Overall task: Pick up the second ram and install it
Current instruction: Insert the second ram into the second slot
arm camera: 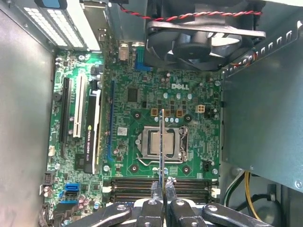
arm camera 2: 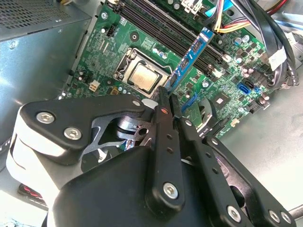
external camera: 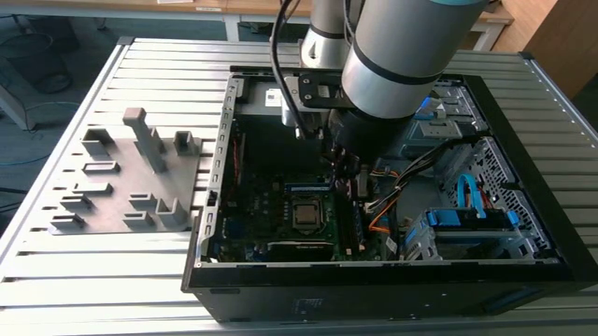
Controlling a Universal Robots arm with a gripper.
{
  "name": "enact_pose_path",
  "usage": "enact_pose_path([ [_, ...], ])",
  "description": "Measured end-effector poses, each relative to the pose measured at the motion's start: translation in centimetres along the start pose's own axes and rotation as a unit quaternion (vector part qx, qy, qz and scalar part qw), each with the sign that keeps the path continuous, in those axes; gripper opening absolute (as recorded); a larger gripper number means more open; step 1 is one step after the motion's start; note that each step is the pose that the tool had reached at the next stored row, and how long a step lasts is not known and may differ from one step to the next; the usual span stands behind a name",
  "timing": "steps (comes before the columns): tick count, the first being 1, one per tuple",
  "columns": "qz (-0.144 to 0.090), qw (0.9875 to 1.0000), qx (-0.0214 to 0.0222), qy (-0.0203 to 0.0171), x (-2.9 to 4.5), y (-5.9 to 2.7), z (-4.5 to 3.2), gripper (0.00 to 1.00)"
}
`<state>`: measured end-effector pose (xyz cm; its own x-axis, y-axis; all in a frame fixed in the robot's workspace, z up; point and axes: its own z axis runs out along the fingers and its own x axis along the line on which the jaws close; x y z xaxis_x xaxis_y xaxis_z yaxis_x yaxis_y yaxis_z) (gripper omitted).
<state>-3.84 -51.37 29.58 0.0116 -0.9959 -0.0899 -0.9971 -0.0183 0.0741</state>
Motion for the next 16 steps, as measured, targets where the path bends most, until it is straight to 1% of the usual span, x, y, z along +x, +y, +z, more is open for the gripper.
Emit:
enact_pose_path([
  [2, 0.014, 0.9999, 0.0012, -0.001, 0.0, 0.01, 0.0, 0.13],
  [4, 0.032, 0.9995, 0.0029, -0.0024, 0.0, 0.0, 0.01, 0.13],
  [6, 0.05, 0.9987, 0.0045, -0.0037, 0.0, 0.0, 0.03, 0.13],
  [8, 0.068, 0.9977, 0.0061, -0.0051, 0.0, 0.0, 0.04, 0.13],
  [11, 0.095, 0.9954, 0.0086, -0.0071, 0.01, 0.0, 0.07, 0.13],
  [14, 0.121, 0.9926, 0.0109, -0.009, 0.01, 0.0, 0.1, 0.13],
  [16, 0.137, 0.9904, 0.0124, -0.0102, 0.01, -0.01, 0.13, 0.13],
])
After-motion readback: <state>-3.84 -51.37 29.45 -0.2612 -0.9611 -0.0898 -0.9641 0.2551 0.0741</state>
